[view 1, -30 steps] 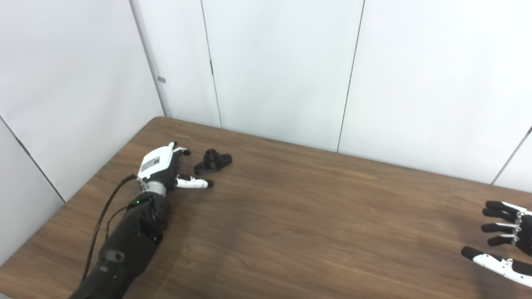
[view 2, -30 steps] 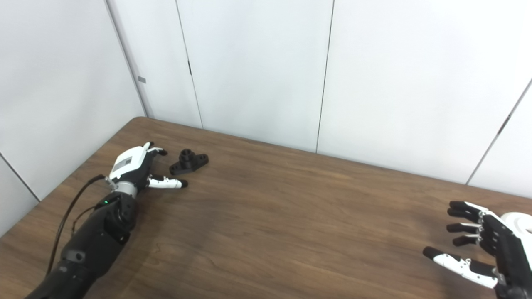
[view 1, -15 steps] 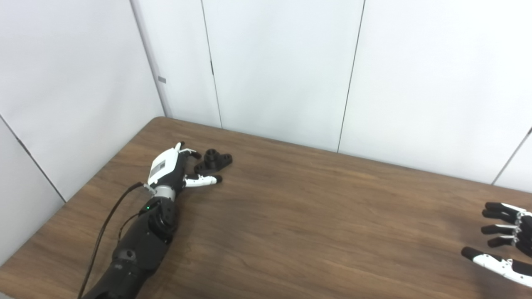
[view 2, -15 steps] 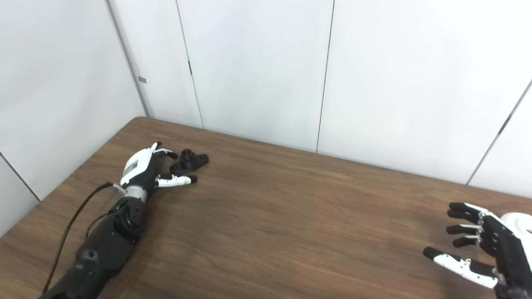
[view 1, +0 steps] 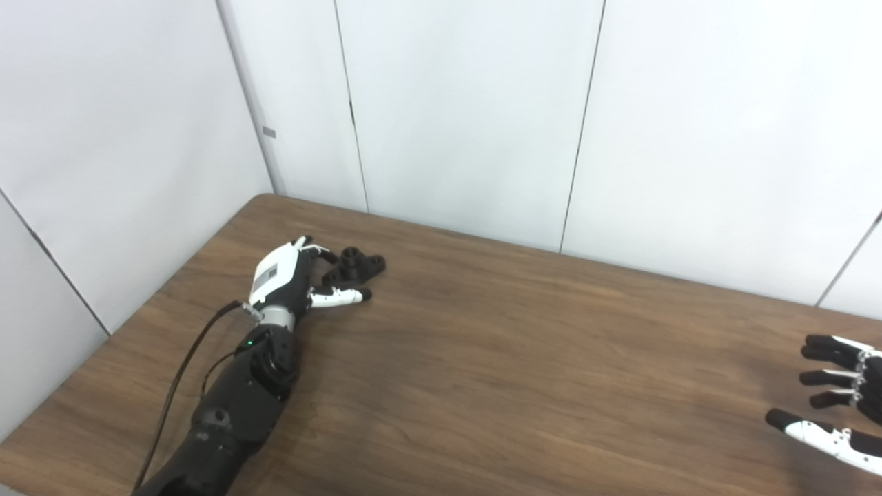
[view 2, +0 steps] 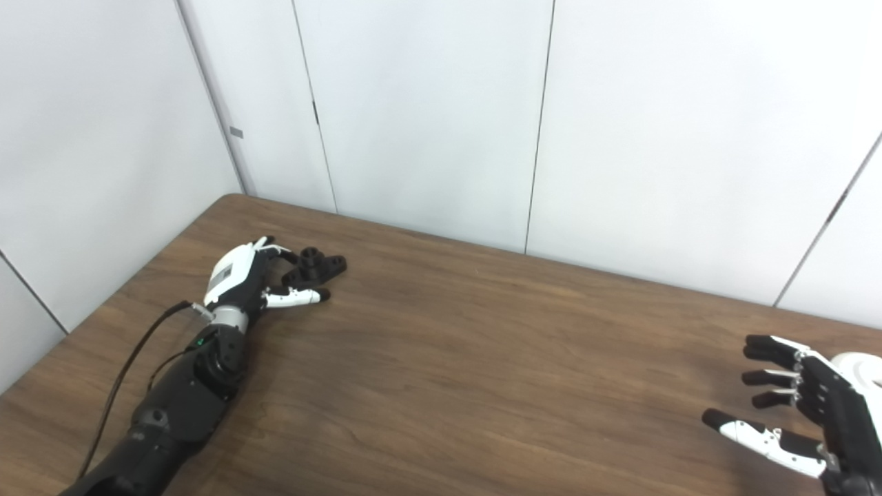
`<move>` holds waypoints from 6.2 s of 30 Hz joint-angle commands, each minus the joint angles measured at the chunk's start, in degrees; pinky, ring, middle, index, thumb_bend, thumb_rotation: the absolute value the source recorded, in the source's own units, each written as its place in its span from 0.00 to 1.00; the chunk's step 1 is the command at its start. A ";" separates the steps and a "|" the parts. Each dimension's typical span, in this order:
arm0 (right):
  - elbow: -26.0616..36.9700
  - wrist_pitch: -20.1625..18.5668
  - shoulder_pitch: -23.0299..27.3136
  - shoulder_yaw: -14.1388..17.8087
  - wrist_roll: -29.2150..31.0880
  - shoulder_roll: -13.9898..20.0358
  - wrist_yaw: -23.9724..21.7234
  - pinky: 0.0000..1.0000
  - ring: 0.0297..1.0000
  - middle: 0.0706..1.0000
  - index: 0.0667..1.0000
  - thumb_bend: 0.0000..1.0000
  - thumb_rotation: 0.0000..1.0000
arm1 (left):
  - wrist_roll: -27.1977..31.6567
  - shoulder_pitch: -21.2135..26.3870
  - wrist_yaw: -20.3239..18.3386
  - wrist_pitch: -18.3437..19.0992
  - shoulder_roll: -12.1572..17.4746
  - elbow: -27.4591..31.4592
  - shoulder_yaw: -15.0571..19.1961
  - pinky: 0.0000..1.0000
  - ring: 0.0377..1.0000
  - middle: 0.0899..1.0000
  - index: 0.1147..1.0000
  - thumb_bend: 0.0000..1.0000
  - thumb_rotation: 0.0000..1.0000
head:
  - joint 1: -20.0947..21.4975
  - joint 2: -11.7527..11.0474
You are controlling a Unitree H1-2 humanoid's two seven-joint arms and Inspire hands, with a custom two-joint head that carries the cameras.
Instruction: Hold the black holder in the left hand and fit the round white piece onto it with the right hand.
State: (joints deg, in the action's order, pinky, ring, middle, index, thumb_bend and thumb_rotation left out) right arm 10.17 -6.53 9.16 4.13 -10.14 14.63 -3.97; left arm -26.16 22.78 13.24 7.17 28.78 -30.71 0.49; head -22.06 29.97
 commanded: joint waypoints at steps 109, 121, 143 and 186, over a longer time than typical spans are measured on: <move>6.62 -5.20 9.75 1.90 -36.72 19.19 -1.23 0.75 0.92 0.96 0.84 0.87 0.30 | -16.65 -5.73 -13.86 -18.52 -5.19 11.08 -30.02 0.90 0.90 0.82 0.42 0.52 0.05 | 47.61 -2.64; 3.49 -15.48 11.15 5.94 -30.09 22.68 -9.22 0.66 0.89 0.96 0.91 0.90 0.32 | -16.22 -5.37 -13.25 -20.28 -5.33 9.55 -30.16 0.91 0.90 0.82 0.42 0.52 0.05 | 47.73 -2.87; -10.28 -19.69 14.62 -1.21 -23.97 22.75 -13.99 0.70 0.92 0.99 0.91 1.00 0.49 | -15.82 -5.83 -13.08 -20.80 -4.66 10.23 -29.45 0.91 0.90 0.82 0.42 0.52 0.05 | 46.68 -2.52; -20.49 -16.53 17.36 -9.32 -17.94 16.40 -5.95 0.72 0.91 0.98 0.85 0.95 0.40 | -15.96 -6.77 -14.62 -19.54 -4.41 13.22 -28.92 0.88 0.88 0.82 0.42 0.52 0.05 | 44.82 -0.92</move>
State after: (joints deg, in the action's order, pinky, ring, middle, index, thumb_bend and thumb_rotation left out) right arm -10.42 -24.80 24.69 -4.48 -29.03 31.34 -9.34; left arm -38.30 18.91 3.33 -16.40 21.45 -14.68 -27.51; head 22.68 29.00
